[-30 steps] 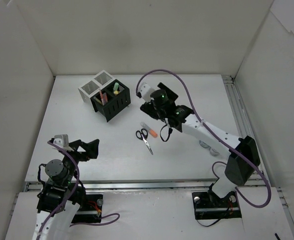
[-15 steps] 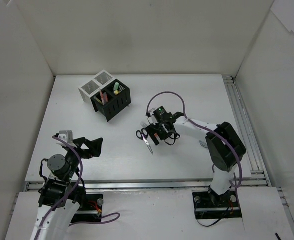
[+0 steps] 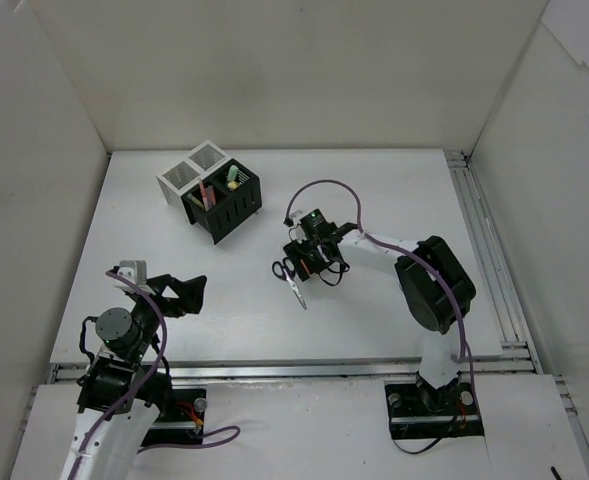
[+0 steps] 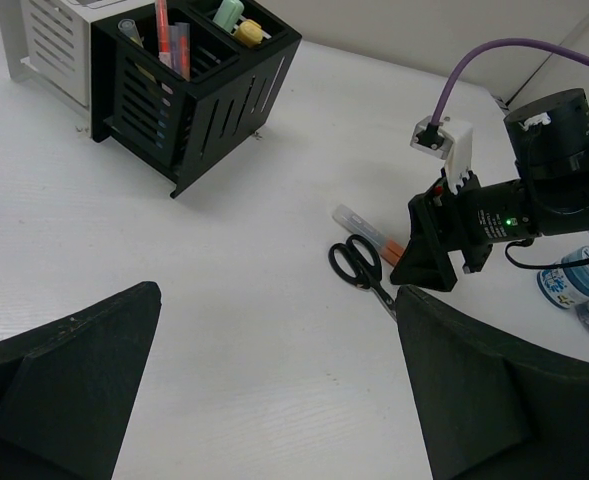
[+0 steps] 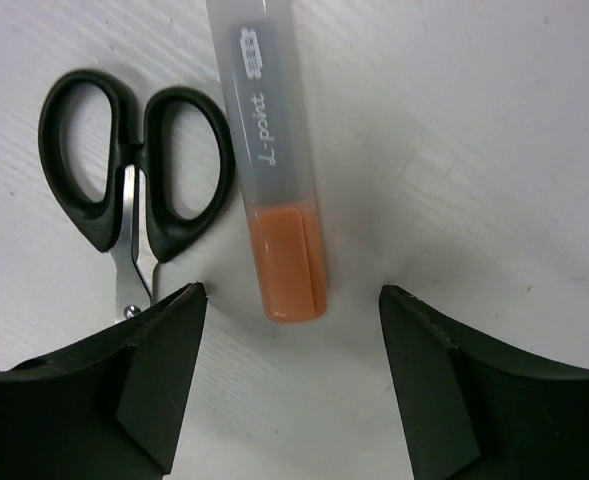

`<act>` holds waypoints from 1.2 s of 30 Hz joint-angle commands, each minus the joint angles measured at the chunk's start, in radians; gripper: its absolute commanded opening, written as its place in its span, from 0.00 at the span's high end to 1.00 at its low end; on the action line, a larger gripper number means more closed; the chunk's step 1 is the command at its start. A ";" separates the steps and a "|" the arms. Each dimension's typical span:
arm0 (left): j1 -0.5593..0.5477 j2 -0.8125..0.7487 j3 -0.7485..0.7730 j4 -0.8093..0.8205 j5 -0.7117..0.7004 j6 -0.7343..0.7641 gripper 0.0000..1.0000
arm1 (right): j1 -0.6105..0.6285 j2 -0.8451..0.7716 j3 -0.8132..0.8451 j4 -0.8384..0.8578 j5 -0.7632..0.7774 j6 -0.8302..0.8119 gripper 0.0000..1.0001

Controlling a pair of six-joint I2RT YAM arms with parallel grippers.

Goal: Sort the stationery into containers
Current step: Pick up the pen from the center of the board, then place the pen in the storage box.

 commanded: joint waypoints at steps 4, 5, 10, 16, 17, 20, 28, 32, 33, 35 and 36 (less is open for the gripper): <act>0.000 0.026 0.028 0.072 0.006 0.015 0.00 | -0.004 0.024 -0.026 0.125 -0.020 0.007 0.58; 0.000 0.023 0.028 0.069 0.004 0.014 0.00 | -0.003 0.013 -0.029 0.156 -0.029 0.003 0.73; 0.000 0.012 0.035 0.058 -0.007 0.015 0.01 | 0.001 -0.062 -0.018 0.172 0.000 -0.069 0.96; 0.000 -0.002 0.038 0.044 -0.023 0.014 0.01 | 0.010 -0.162 0.080 0.083 0.101 -0.245 1.00; 0.000 -0.006 0.038 0.035 -0.039 0.014 0.00 | 0.023 -0.177 0.095 0.077 0.156 -0.324 1.00; 0.000 -0.018 0.057 -0.009 -0.100 -0.002 0.00 | 0.066 -0.183 0.167 0.043 0.236 -0.529 1.00; 0.000 -0.041 0.110 -0.141 -0.301 -0.074 0.01 | 0.126 -0.009 0.485 0.003 0.483 -1.115 1.00; 0.000 -0.057 0.111 -0.175 -0.367 -0.094 0.00 | 0.137 0.117 0.698 0.006 0.583 -1.332 1.00; 0.000 -0.060 0.111 -0.177 -0.372 -0.095 0.01 | 0.139 0.143 0.727 0.006 0.592 -1.368 1.00; 0.000 -0.064 0.113 -0.183 -0.384 -0.097 0.01 | 0.140 0.197 0.796 0.006 0.598 -1.464 1.00; 0.000 -0.067 0.111 -0.186 -0.387 -0.097 0.01 | 0.146 0.217 0.821 0.008 0.610 -1.493 1.00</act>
